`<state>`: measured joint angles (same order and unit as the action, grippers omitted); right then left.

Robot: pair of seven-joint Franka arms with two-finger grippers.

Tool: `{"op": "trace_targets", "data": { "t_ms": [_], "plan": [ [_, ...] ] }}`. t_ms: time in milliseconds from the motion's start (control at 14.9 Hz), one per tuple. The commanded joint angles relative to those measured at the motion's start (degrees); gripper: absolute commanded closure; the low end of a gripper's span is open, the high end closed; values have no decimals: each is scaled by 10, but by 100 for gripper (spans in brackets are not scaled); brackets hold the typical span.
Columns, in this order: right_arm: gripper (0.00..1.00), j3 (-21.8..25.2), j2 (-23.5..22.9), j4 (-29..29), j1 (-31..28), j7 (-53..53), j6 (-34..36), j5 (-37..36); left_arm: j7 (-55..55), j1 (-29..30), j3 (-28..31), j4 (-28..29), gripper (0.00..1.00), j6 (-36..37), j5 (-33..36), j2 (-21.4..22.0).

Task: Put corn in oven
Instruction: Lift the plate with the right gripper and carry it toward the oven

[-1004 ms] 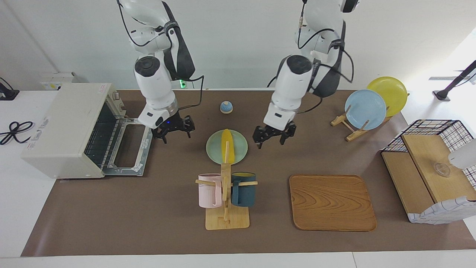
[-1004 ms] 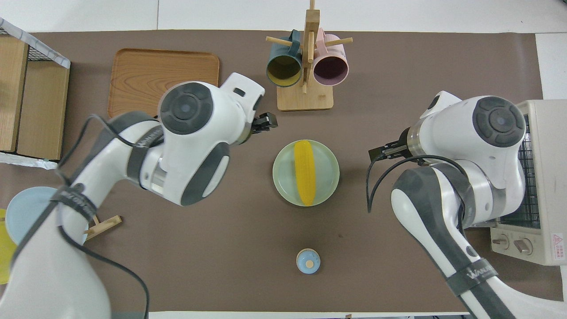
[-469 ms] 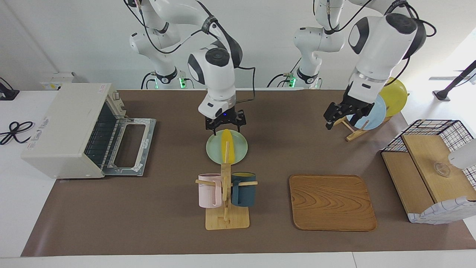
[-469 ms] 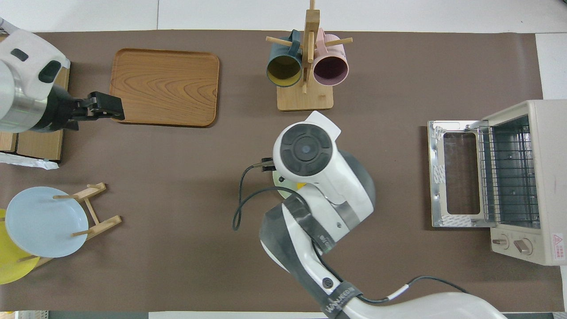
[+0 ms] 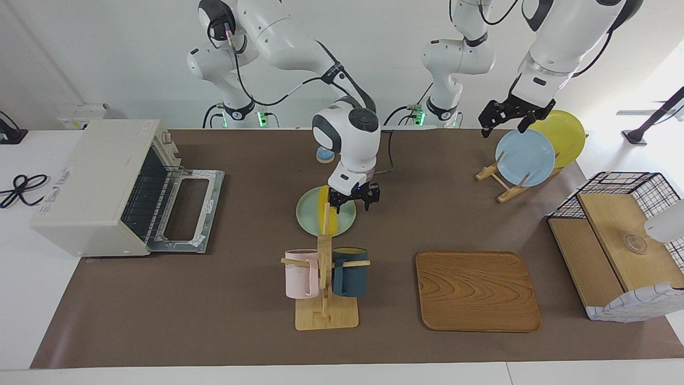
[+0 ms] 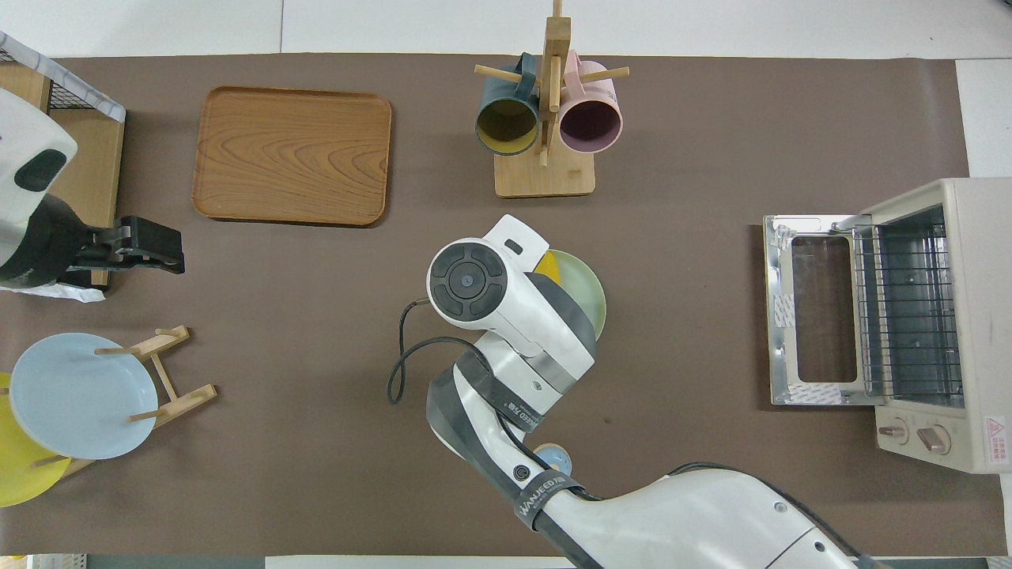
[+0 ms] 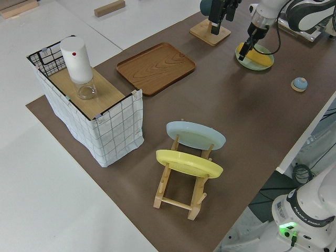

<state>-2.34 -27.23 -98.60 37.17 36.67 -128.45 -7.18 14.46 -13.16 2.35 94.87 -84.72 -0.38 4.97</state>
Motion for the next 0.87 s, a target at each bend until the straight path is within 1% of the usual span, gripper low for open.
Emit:
{"op": "trace_targets", "data": {
  "t_ms": [0,67,201,268,335,402,469,535,602,736,803],
  "plan": [
    [34,-3,22,-44,0,5,-29,-6,-8,-1,2,8,0,-27,13,7],
    [34,-4,23,-50,0,9,-36,-4,-8,7,2,8,0,-49,12,3],
    [34,-4,24,-58,3,9,-39,-2,-8,67,-33,6,0,-71,7,1],
    [36,-4,26,-64,3,9,-40,-3,-8,85,-49,8,0,-87,6,-1],
    [47,-4,28,-66,3,8,-37,-3,-8,87,-50,14,0,-102,6,-2],
    [71,-4,28,-65,3,8,-35,-3,-8,89,-49,21,0,-110,6,-3],
    [83,-5,28,-65,3,8,-35,-1,-9,90,-49,20,0,-114,6,-12],
    [92,-5,28,-66,3,7,-35,-1,-11,92,-49,18,0,-120,6,-26],
    [100,-5,28,-65,2,7,-33,1,-16,92,-49,18,0,-125,6,-31],
    [100,-5,28,-60,0,2,-27,0,-36,92,-48,20,0,-121,6,-31],
    [100,-5,27,-50,-6,-6,-12,-1,-37,92,-48,20,0,-119,6,-30]
  ]
}}
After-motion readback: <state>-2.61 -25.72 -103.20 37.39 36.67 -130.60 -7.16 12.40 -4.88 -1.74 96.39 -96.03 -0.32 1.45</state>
